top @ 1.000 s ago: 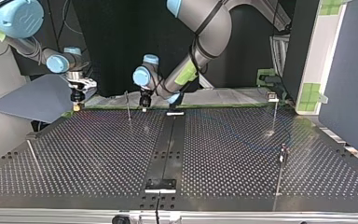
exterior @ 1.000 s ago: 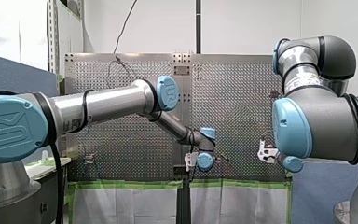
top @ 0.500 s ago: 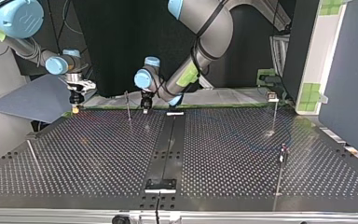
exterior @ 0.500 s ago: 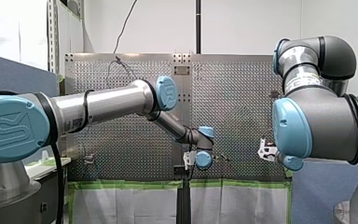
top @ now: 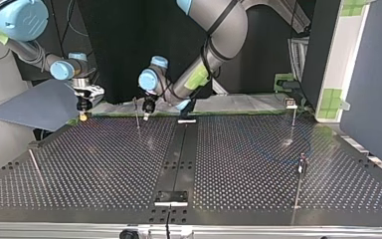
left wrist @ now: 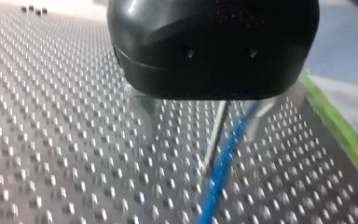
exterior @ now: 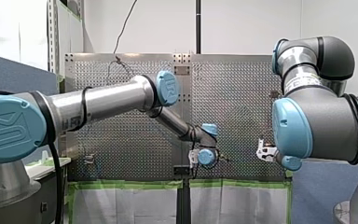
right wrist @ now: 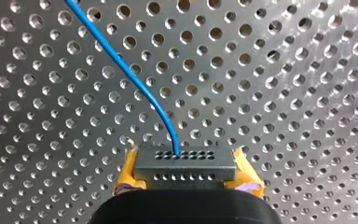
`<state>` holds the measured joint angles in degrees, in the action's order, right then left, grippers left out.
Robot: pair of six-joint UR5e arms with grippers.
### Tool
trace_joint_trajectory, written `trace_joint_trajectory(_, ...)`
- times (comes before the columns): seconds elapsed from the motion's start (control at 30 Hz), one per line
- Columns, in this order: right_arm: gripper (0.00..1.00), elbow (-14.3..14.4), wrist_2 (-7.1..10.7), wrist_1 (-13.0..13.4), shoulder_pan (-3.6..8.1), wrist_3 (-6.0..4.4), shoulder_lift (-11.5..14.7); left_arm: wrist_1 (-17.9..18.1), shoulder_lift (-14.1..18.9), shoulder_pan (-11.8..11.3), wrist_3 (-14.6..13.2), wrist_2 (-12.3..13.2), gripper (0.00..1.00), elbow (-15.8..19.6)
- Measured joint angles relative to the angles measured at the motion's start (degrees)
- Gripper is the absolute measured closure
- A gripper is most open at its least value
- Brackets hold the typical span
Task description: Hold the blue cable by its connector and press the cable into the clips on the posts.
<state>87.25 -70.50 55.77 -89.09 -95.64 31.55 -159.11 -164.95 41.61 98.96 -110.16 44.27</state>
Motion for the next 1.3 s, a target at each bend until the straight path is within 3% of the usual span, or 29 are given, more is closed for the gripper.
trace_joint_trajectory(0.27,1.0,0.0,0.0,-0.54,-0.55,0.02,-0.03,-0.03,3.62,0.8,-2.44,1.62,0.0,3.77)
trace_joint_trajectory(0.63,1.0,0.03,0.0,-2.06,-1.17,0.98,-0.09,-1.79,4.6,1.71,-6.0,-1.92,0.0,9.39)
trace_joint_trajectory(0.87,1.0,0.06,0.22,-2.39,-1.29,1.23,-0.12,-1.84,4.61,2.18,-6.91,-3.41,0.0,10.24)
trace_joint_trajectory(1.07,1.0,0.07,0.26,-2.46,-1.31,1.28,-0.16,-1.74,4.71,3.29,-8.52,-1.65,0.0,9.66)
trace_joint_trajectory(1.3,1.0,0.07,0.26,-2.49,-1.31,1.32,-0.18,-1.65,4.7,4.65,-8.4,1.3,0.0,10.1)
